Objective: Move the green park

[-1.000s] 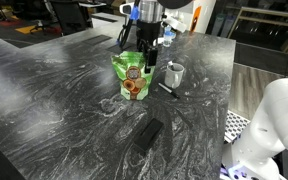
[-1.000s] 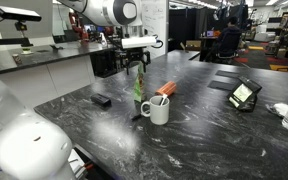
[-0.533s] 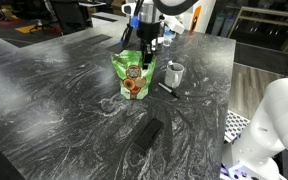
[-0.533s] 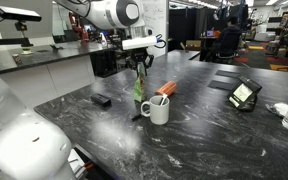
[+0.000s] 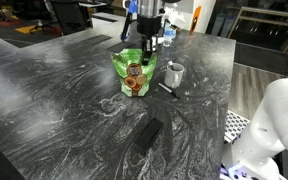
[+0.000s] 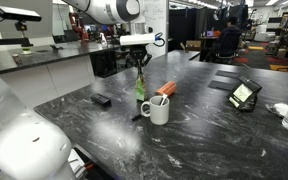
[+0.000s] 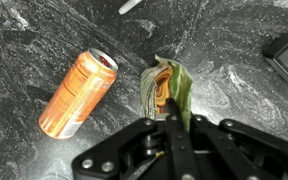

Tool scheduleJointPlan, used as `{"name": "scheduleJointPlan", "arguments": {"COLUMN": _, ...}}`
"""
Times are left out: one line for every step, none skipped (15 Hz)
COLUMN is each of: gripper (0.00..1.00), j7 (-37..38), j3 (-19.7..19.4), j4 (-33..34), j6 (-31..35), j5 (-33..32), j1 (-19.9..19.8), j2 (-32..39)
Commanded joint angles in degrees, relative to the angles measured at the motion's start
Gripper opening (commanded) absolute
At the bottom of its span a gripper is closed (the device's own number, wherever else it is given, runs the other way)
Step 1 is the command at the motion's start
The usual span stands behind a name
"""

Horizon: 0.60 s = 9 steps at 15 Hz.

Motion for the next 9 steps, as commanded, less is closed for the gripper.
{"name": "scheduleJointPlan", "arguments": {"gripper": 0.0, "j7": -1.54, "j3": -1.44, "j4": 7.49, "j6": -6.29, "j5": 3.37, "j1": -1.63, "j2": 0.17}}
{"name": "scheduleJointPlan", "arguments": {"gripper": 0.0, "j7": -1.3, "j3": -2.01, "j4": 9.75, "j6": -7.54, "j5": 3.72, "j1": -2.13, "j2": 0.43}}
{"name": "scheduleJointPlan", "arguments": {"gripper": 0.0, "j7": -0.25, "j3": -2.49, "j4": 12.17, "j6": -7.95, "j5": 3.01, "j1": -3.0, "j2": 0.9}}
{"name": "scheduleJointPlan", "arguments": {"gripper": 0.0, "j7": 0.84, "j3": -2.87, "j4": 14.15, "j6": -7.78, "j5": 1.91, "j1": -3.86, "j2": 1.43}}
{"name": "scheduleJointPlan", "arguments": {"gripper": 0.0, "j7": 2.32, "j3": -3.13, "j4": 16.02, "j6": -6.8, "j5": -0.07, "j1": -5.05, "j2": 2.26}}
{"name": "scheduleJointPlan", "arguments": {"gripper": 0.0, "j7": 3.46, "j3": -3.57, "j4": 17.75, "j6": -5.89, "j5": -1.64, "j1": -6.17, "j2": 3.02}}
{"name": "scheduleJointPlan", "arguments": {"gripper": 0.0, "j7": 4.97, "j3": -4.07, "j4": 19.24, "j6": -4.68, "j5": -3.64, "j1": -7.43, "j2": 3.88}}
{"name": "scheduleJointPlan", "arguments": {"gripper": 0.0, "j7": 6.43, "j3": -4.46, "j4": 20.43, "j6": -3.8, "j5": -5.46, "j1": -8.56, "j2": 4.6}}
{"name": "scheduleJointPlan", "arguments": {"gripper": 0.0, "j7": 7.97, "j3": -4.88, "j4": 21.48, "j6": -3.1, "j5": -7.37, "j1": -9.72, "j2": 5.46}}
